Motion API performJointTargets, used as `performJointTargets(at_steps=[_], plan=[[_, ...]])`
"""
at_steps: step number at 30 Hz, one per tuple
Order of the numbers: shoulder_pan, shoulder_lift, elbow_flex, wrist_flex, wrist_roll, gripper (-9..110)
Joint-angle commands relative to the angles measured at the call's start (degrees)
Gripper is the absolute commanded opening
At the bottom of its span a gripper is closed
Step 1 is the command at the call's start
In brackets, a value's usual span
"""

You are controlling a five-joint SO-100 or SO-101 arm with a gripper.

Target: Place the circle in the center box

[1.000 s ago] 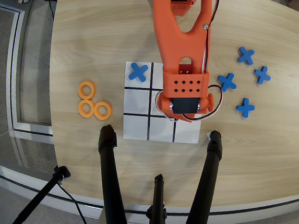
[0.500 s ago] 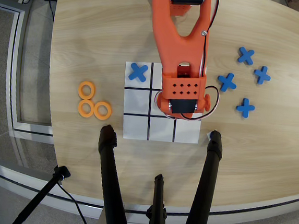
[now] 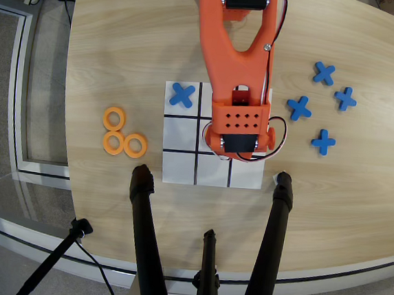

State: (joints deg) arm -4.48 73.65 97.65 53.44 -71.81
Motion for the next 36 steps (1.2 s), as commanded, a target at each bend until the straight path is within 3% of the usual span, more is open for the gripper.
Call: performJointTargets(at_steps=[1, 12, 23, 36], plan=[[0.88, 0.44, -1.41, 0.53, 0.7, 3], [1.05, 2.55, -4.83, 6.06, 1.85, 22], [0.62, 17.49, -8.53, 16.26, 1.85, 22], [-1.05, 61.44, 29.0, 15.82, -3.34, 22]])
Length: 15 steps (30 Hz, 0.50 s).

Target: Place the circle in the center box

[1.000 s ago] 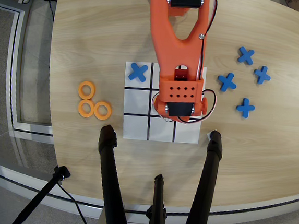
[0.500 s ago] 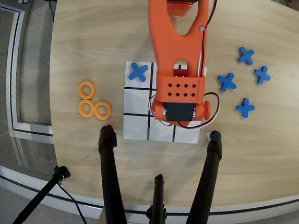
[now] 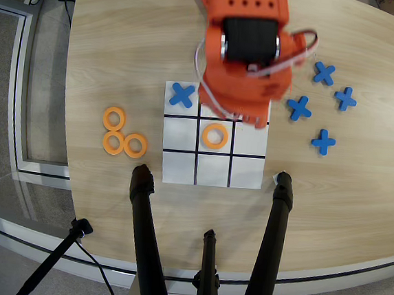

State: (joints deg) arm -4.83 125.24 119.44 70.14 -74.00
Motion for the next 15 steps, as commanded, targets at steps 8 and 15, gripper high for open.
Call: performJointTargets(at_steps=[8, 15], plan=[[-2.29, 35.86, 29.44, -1.23, -5.98, 22], [-0.97, 51.06, 42.98, 1.05, -12.92, 22]])
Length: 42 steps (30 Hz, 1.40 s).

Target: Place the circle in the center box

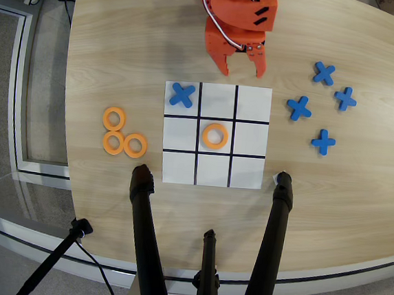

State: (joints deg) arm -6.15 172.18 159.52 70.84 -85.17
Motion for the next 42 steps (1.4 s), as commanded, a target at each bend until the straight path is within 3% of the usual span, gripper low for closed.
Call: performJointTargets(at_steps=[1, 8, 18, 26, 33, 42], plan=[[0.44, 5.71, 4.48, 0.44, -2.55, 22], [1.93, 11.87, 13.18, 0.53, -7.21, 22], [2.37, 20.13, 22.5, 2.37, -7.21, 1], [4.31, 20.13, 23.99, 2.2, -7.56, 0], [15.56, 20.13, 23.99, 2.64, -7.56, 0], [40.08, 21.71, 23.99, 3.43, -7.03, 0]])
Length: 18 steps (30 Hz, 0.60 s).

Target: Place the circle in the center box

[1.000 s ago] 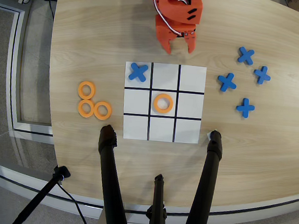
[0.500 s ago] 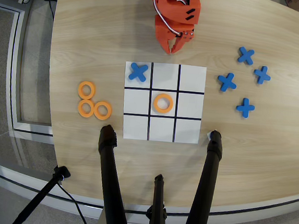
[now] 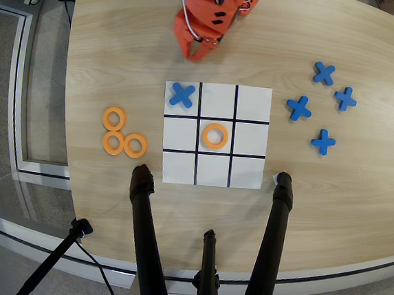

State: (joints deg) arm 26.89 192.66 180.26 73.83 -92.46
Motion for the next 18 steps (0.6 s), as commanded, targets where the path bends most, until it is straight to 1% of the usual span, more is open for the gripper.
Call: performJointTargets(at_steps=[1, 3, 5, 9, 12, 18], plan=[[13.27, 1.85, 3.25, 0.09, 0.18, 0], [29.18, 1.76, 3.25, 0.26, 0.26, 0], [42.1, 1.76, 3.25, 0.26, 0.26, 0], [58.27, 1.85, 3.25, 0.35, 0.26, 0], [65.04, 1.85, 3.25, 0.35, 0.26, 0], [66.62, 1.85, 3.25, 0.35, 0.26, 0]])
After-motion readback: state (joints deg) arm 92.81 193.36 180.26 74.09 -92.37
